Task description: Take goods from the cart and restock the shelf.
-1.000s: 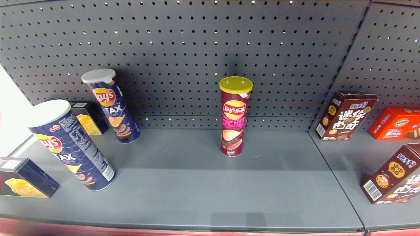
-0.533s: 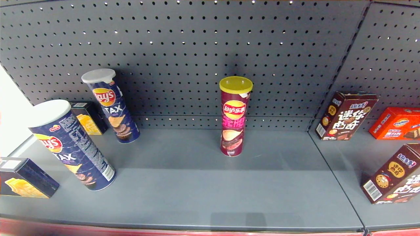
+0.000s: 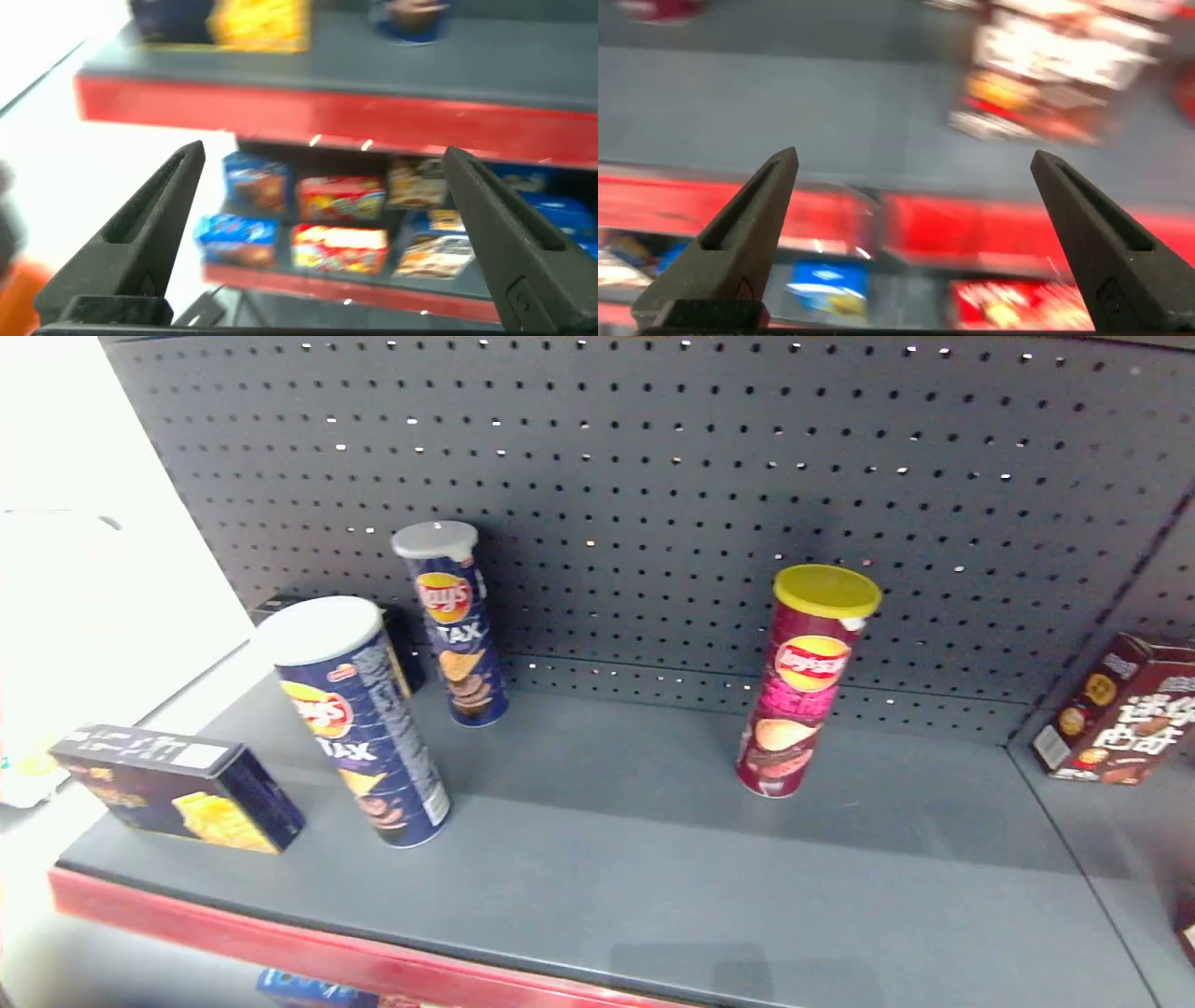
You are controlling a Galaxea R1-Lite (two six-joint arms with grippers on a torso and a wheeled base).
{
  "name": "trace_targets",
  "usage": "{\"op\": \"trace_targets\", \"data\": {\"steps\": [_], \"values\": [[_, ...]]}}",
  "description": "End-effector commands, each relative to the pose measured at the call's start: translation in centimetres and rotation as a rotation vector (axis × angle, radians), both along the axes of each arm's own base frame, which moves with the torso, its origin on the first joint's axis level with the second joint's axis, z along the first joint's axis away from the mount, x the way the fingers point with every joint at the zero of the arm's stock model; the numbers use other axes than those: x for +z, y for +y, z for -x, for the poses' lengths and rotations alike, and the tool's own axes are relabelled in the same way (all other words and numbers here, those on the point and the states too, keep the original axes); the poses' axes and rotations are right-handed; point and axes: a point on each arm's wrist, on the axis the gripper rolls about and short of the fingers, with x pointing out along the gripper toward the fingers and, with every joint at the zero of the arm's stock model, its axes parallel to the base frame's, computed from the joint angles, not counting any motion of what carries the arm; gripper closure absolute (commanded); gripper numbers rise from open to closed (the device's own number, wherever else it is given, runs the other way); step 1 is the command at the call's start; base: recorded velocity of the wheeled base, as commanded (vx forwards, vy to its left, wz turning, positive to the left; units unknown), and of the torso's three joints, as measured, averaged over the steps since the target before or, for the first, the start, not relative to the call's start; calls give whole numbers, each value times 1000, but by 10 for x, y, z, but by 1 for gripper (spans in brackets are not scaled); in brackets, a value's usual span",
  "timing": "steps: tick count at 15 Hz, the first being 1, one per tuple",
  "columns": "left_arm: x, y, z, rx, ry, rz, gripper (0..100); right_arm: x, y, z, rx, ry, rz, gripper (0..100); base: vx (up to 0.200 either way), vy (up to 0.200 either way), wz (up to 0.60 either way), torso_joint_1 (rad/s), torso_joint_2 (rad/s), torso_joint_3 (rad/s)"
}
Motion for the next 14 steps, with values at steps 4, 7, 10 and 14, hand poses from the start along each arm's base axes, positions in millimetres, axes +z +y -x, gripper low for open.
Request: {"op": "trace_targets", "data": {"steps": [4, 7, 10, 14], "values": [[0, 0, 0, 0, 0, 0, 0, 0, 0, 0, 1, 0, 0, 0, 0, 0, 600, 6, 2, 6], [0, 0, 0, 0, 0, 0, 0, 0, 0, 0, 1, 0, 0, 0, 0, 0, 600, 1, 2, 1], [0, 0, 0, 0, 0, 0, 0, 0, 0, 0, 1, 0, 0, 0, 0, 0, 600, 4, 5, 2], [0, 0, 0, 0, 0, 0, 0, 0, 0, 0, -1, 0, 0, 0, 0, 0, 600, 2, 2, 2]]}}
